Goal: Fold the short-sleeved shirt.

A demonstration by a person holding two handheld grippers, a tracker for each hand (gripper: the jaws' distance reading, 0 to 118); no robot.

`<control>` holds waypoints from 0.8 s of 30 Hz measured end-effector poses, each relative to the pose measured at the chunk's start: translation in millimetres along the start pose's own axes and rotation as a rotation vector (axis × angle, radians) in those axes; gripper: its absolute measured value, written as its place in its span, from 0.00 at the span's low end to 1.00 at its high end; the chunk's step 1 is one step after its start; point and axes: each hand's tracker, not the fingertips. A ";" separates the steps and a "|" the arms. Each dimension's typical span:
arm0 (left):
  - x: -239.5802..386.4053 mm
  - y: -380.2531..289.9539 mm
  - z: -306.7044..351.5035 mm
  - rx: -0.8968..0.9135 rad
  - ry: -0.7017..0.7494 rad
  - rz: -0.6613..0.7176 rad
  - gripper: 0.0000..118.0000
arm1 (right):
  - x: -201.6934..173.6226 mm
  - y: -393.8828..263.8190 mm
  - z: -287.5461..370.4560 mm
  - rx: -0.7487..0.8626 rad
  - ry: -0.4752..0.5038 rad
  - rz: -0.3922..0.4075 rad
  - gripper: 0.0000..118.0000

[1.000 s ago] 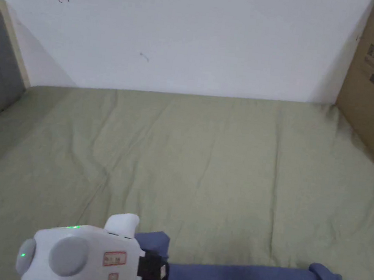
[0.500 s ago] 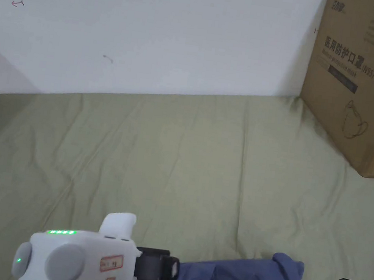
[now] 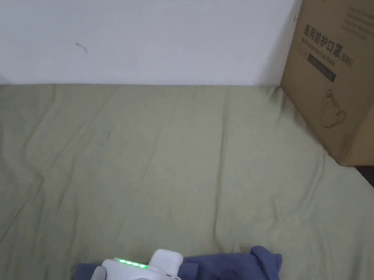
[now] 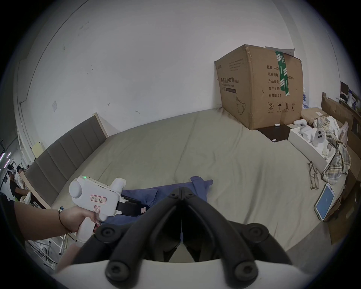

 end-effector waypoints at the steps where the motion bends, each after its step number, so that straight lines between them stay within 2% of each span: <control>1: 5.3 3.7 1.2 0.004 -0.052 -0.002 0.00 | 0.2 -0.2 -0.4 -0.002 -0.003 -0.007 0.00; 2: 8.5 7.1 4.6 -0.004 -0.139 0.009 0.00 | 0.4 -0.3 -0.6 -0.004 -0.002 -0.016 0.00; 4: 14.2 5.6 18.8 -0.015 -0.409 0.080 0.00 | 0.5 0.4 -1.2 -0.006 0.011 -0.027 0.00; 5: 15.0 4.5 26.1 0.010 -0.461 0.088 0.00 | -0.5 1.3 -1.6 -0.005 0.012 -0.025 0.00; 8: -2.8 1.2 66.6 0.144 -0.429 0.068 0.00 | -4.1 6.0 -1.3 0.007 0.020 -0.004 0.00; 11: -58.4 -7.5 103.6 0.211 -0.404 0.149 0.01 | -6.1 9.9 -0.7 0.017 0.027 0.001 0.00; 12: -81.9 -13.0 114.7 0.227 -0.389 0.181 0.12 | -6.8 10.2 -0.9 0.018 0.029 0.001 0.00; 13: -106.5 -20.2 123.7 0.230 -0.381 0.220 0.50 | -7.9 10.3 -1.5 0.016 0.032 0.002 0.00; 14: -126.2 -27.6 130.7 0.226 -0.372 0.260 0.84 | -9.6 9.9 -2.6 0.013 0.033 0.003 0.00; 15: -148.4 -33.4 136.6 0.212 -0.355 0.305 1.00 | -11.5 9.0 -4.1 0.009 0.036 0.005 0.00; 16: -162.5 -40.1 140.4 0.198 -0.347 0.333 0.97 | -13.1 7.5 -6.0 0.004 0.037 0.006 0.00; 19: -200.5 -63.9 142.6 0.225 -0.410 0.421 1.00 | -21.3 4.5 -12.2 -0.023 0.042 0.008 0.00; 24: -254.3 -98.1 102.4 0.152 -0.475 0.565 1.00 | -37.7 5.4 -21.6 -0.065 0.054 0.043 0.00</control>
